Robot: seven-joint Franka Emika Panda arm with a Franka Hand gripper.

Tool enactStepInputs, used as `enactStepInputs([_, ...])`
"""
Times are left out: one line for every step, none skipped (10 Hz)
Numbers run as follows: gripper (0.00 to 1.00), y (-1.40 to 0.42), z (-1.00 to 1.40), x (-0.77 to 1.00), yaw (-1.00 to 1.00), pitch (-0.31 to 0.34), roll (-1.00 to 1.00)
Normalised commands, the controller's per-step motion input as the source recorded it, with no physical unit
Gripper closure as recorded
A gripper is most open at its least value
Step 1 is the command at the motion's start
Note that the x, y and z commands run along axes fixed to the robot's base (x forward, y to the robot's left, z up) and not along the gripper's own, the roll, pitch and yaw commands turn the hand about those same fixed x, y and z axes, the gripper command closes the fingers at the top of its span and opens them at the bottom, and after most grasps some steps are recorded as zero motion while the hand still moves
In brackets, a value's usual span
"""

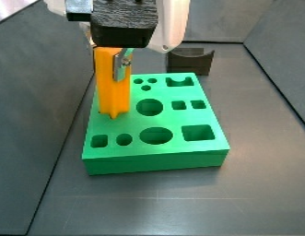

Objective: Pick up the star object. Move up. Place the star object on the fixture. Regrasp the star object. Move to above the board. Insert the star object.
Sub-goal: Insert the star object.

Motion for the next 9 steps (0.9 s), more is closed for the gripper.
enactStepInputs([1.00,-0.01,-0.86,0.00,0.13,-0.066,-0.13])
enactStepInputs([1.00,0.00,-0.93,0.00,0.14,-0.061,-0.10])
enactStepInputs([1.00,0.03,-1.00,0.06,0.16,-0.011,0.00])
enactStepInputs([1.00,0.03,-1.00,0.13,0.04,0.000,0.00])
enactStepInputs([1.00,0.02,-1.00,0.15,0.03,0.000,0.00])
enactStepInputs([1.00,0.05,-1.00,0.20,0.03,0.000,0.00])
enactStepInputs([1.00,0.06,-1.00,0.21,0.01,0.000,0.00])
enactStepInputs([1.00,0.00,-1.00,0.16,0.01,0.000,0.00])
enactStepInputs([1.00,0.00,-1.00,0.25,0.04,-0.010,-0.05])
